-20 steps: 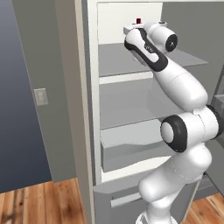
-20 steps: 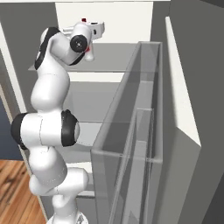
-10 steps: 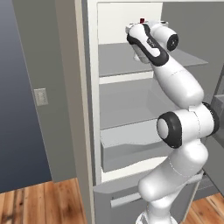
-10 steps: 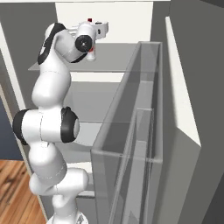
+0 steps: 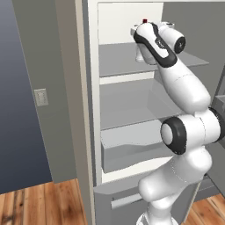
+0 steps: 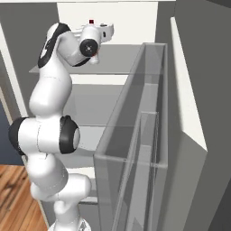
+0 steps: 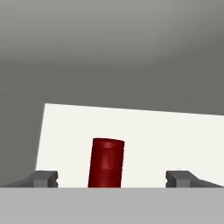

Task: Place the liquor on the top shelf of the fridge to keep it out of children's reach, and place the mango and squash on lower shelves for easy access.

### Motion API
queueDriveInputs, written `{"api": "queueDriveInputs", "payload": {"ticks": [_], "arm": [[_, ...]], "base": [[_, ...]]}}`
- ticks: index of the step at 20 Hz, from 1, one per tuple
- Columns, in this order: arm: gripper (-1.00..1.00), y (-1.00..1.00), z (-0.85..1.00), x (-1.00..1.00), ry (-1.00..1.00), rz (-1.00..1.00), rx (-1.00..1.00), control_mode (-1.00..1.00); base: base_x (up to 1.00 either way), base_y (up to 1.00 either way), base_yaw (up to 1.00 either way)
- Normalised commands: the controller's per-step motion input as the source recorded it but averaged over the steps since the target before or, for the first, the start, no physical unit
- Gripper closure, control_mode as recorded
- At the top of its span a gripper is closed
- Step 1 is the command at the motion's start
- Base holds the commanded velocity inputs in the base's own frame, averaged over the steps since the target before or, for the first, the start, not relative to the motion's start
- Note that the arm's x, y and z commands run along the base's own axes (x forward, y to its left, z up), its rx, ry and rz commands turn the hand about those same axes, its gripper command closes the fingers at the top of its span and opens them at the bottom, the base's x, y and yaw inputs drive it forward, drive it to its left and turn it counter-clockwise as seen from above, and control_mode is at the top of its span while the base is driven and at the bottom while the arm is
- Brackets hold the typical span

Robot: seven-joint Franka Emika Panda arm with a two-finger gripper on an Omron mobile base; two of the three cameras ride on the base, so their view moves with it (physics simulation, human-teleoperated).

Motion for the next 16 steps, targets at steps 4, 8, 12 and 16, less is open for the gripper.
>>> {"api": "queueDriveInputs", "payload": {"ticks": [4,8,12,16], "arm": [[-1.0,0.0,0.0,-0.45,0.0,0.0,-0.02,-1.0],[-1.0,0.0,0.03,-0.48,0.0,0.0,-0.02,-1.0],[-1.0,-0.01,0.0,-0.72,0.02,0.0,-0.02,-1.0],[-1.0,-0.07,0.0,-0.96,0.15,-0.01,-0.03,-1.0]], "base": [[0.0,0.0,0.0],[0.0,0.0,0.0],[0.0,0.0,0.0],[0.0,0.0,0.0]]}}
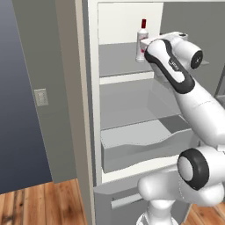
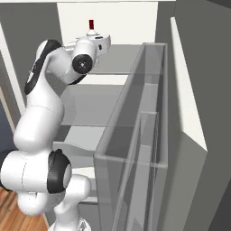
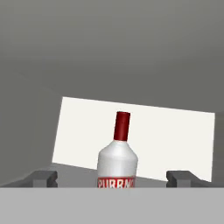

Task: Place the liquor on the top shelf of the fridge to keep it out of children's reach, and place the mango and squash on lower shelves for easy access.

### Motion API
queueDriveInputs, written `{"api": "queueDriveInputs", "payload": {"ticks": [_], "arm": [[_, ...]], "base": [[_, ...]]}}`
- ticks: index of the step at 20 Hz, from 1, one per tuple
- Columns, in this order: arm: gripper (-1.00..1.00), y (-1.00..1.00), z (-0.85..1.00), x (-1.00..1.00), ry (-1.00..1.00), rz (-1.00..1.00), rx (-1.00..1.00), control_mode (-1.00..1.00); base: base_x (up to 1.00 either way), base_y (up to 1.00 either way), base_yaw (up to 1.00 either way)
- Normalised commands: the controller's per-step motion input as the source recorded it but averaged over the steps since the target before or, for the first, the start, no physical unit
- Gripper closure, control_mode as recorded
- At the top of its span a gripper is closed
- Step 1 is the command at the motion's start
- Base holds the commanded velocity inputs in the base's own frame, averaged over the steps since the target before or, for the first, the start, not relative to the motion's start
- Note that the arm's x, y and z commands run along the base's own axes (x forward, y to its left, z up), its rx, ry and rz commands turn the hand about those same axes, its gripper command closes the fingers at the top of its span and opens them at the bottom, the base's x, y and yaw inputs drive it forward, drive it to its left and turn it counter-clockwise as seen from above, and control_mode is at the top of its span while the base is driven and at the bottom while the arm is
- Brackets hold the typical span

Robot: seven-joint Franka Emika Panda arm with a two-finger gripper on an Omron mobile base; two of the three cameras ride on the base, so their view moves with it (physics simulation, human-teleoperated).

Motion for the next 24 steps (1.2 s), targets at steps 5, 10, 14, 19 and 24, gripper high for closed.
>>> {"api": "queueDriveInputs", "payload": {"ticks": [5,10,14,19,24], "arm": [[-1.0,0.0,0.0,-1.0,0.29,-0.01,-0.09,-1.0],[-1.0,0.0,0.0,-0.96,0.32,-0.01,-0.09,-1.0],[-1.0,0.0,-0.02,-1.0,0.24,-0.02,-0.05,-1.0],[-1.0,0.0,-0.28,-1.0,0.11,-0.05,0.0,-1.0],[-1.0,0.0,-0.53,-1.0,0.01,-0.06,0.0,-1.0]], "base": [[0.0,0.0,0.0],[0.0,0.0,0.0],[0.0,0.0,0.0],[0.0,0.0,0.0],[0.0,0.0,0.0]]}}
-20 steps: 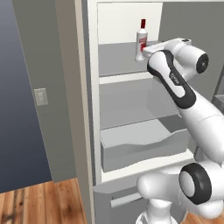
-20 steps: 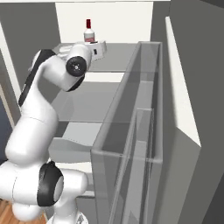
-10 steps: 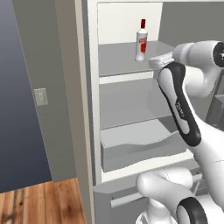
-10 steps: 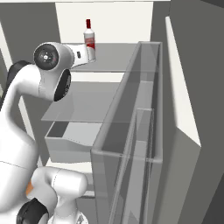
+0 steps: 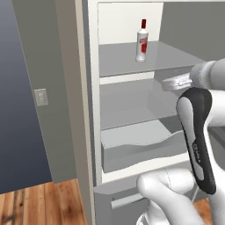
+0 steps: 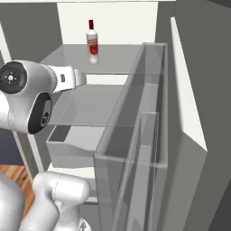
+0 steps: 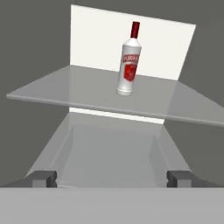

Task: Place the liquor on the top shelf of the fridge to keep it out of children's reach, and place the mango and squash on lower shelves for easy access.

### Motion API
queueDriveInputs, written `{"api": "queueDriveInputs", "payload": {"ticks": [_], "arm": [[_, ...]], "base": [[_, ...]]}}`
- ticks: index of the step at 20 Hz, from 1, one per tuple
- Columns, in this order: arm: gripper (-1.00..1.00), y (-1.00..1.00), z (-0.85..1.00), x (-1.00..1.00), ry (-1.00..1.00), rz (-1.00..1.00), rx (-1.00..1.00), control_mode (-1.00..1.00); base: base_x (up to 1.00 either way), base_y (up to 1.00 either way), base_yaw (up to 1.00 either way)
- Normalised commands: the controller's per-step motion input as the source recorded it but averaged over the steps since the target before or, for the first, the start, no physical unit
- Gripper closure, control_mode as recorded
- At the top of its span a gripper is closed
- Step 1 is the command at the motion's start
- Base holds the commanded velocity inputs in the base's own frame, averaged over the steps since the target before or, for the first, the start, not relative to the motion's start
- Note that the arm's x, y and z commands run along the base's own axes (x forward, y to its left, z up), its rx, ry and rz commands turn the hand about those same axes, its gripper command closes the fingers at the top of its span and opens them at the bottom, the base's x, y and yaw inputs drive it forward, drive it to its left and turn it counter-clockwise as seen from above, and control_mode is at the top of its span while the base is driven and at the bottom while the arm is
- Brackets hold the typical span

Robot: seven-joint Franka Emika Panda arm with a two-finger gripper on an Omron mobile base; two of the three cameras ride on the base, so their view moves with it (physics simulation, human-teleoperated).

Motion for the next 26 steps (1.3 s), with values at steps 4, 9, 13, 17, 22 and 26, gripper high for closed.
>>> {"api": "queueDriveInputs", "payload": {"ticks": [4,9,13,17,22,26], "arm": [[-1.0,0.02,-0.38,-0.77,0.01,-0.06,0.0,-1.0],[-1.0,-0.01,-0.15,-0.61,0.08,-0.03,0.0,-1.0],[-1.0,0.0,0.0,-0.36,0.17,-0.05,0.0,-1.0],[-1.0,0.0,0.03,-0.11,0.17,-0.04,0.0,-1.0],[-1.0,0.0,0.06,-0.02,0.18,-0.05,-0.01,-1.0],[-1.0,0.0,0.0,-0.06,0.03,-0.01,0.0,1.0]], "base": [[0.0,0.0,0.0],[0.0,0.0,0.0],[0.0,0.0,0.0],[0.0,0.0,0.0],[0.0,0.0,0.0],[-0.46,0.0,-0.03]]}}
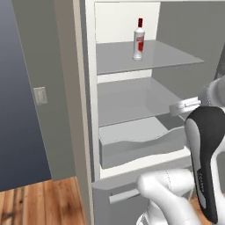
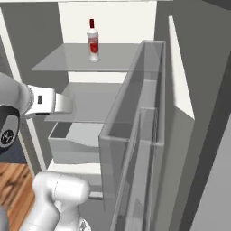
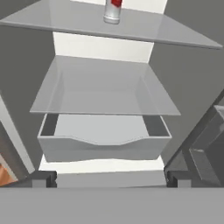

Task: Place the liquor on the top shelf of the fridge to keep it out of children's reach, and place the mango and squash on lower shelves for easy access.

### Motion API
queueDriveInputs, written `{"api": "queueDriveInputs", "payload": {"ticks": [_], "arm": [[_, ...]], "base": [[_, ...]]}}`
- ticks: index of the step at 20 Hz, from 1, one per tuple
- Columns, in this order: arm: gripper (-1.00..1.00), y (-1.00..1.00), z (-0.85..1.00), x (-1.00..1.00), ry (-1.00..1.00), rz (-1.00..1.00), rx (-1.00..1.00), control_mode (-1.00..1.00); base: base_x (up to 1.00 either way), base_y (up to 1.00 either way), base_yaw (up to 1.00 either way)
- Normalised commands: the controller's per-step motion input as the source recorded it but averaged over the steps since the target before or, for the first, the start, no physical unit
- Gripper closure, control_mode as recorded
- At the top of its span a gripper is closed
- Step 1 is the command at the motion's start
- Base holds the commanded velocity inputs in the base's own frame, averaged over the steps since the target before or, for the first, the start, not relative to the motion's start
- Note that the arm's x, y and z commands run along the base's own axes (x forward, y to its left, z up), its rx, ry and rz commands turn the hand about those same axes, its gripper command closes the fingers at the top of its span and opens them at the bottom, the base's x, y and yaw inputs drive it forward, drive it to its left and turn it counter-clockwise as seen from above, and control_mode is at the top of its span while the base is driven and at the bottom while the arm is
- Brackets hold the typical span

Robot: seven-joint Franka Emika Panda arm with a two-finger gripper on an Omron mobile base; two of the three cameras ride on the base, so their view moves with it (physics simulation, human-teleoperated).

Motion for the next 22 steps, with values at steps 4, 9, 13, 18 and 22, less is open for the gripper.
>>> {"api": "queueDriveInputs", "payload": {"ticks": [4,9,13,18,22], "arm": [[-1.0,0.0,0.0,0.0,0.0,0.0,0.0,1.0],[-1.0,0.0,0.0,0.0,0.0,0.0,0.0,1.0],[-1.0,0.0,0.0,0.0,0.0,0.0,0.0,1.0],[-1.0,0.0,0.0,0.0,0.0,0.0,0.0,1.0],[-1.0,0.0,0.0,0.0,0.0,0.0,0.0,1.0]], "base": [[-0.97,0.01,-0.08],[-1.0,0.29,-0.18],[-1.0,0.64,-0.3],[-1.0,0.51,-0.46],[-0.85,0.32,-0.53]]}}
